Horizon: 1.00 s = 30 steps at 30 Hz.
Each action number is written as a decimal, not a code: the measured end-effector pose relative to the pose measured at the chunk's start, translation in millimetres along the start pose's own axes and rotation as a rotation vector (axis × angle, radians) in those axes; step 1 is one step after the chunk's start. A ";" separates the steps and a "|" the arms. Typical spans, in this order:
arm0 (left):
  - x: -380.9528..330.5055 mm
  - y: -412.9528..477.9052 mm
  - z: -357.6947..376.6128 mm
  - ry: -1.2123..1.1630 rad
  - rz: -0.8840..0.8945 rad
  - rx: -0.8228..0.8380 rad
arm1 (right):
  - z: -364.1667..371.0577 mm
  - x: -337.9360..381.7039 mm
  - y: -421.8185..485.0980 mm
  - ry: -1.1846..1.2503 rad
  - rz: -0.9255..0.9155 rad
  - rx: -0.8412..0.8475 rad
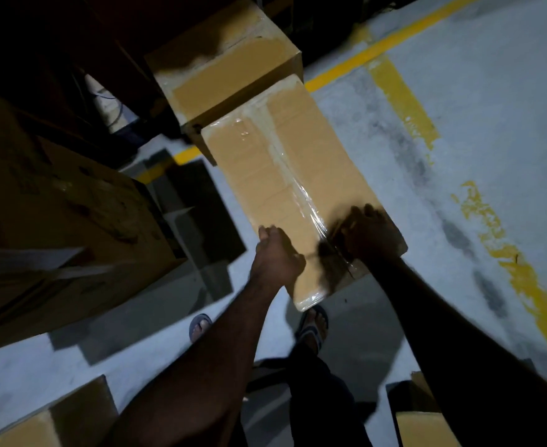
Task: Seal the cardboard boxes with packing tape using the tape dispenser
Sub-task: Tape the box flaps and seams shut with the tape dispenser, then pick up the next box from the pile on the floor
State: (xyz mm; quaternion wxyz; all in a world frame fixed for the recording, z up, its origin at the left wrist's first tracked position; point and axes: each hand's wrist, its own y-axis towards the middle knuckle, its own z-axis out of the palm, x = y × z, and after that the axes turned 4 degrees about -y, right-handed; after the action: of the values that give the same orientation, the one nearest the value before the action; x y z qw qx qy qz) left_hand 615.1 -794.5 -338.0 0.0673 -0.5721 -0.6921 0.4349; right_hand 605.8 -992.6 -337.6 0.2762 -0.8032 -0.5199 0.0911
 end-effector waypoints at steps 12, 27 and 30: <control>110.1 -141.6 -133.7 -0.313 -0.013 -0.175 | -45.2 193.5 -131.2 -0.033 -0.532 0.129; 416.5 -344.6 -236.7 -0.756 -0.426 -0.631 | 54.2 489.6 -385.5 -0.180 -1.105 0.442; 469.8 -386.9 -247.5 -0.838 -0.483 -0.765 | 78.8 539.5 -438.1 -0.172 -1.218 0.476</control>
State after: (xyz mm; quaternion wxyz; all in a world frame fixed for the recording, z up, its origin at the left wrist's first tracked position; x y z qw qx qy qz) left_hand 319.5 -252.3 -113.6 -0.3240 -0.1631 -0.8767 0.3160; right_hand 466.6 -353.0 -91.2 0.4059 -0.2721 -0.8673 0.0947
